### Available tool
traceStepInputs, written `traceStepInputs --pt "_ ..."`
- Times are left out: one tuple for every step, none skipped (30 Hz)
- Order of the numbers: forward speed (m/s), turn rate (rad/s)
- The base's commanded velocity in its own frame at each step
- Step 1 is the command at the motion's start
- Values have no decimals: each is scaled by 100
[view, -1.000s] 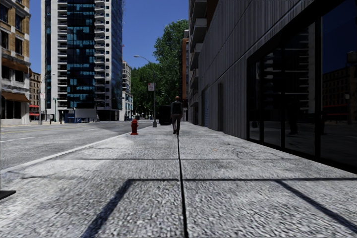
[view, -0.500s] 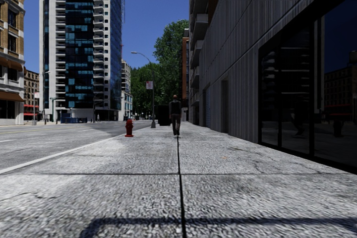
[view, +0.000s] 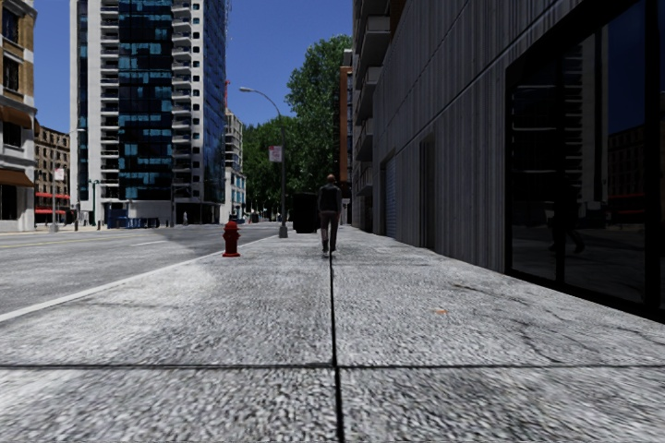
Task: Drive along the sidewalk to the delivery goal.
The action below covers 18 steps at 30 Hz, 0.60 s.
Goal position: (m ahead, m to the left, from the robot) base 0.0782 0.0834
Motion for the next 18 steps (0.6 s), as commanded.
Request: traceStepInputs --pt "0 0" --pt "0 0" --pt "0 0" --pt "0 0" --pt "0 0" --pt "0 0" --pt "0 0" --pt "0 0" --pt "0 0" --pt "0 0" --pt "0 0" --pt "0 0" --pt "0 0" --pt "0 0" --pt "0 0" --pt "0 0" --pt "0 0" --pt "0 0"
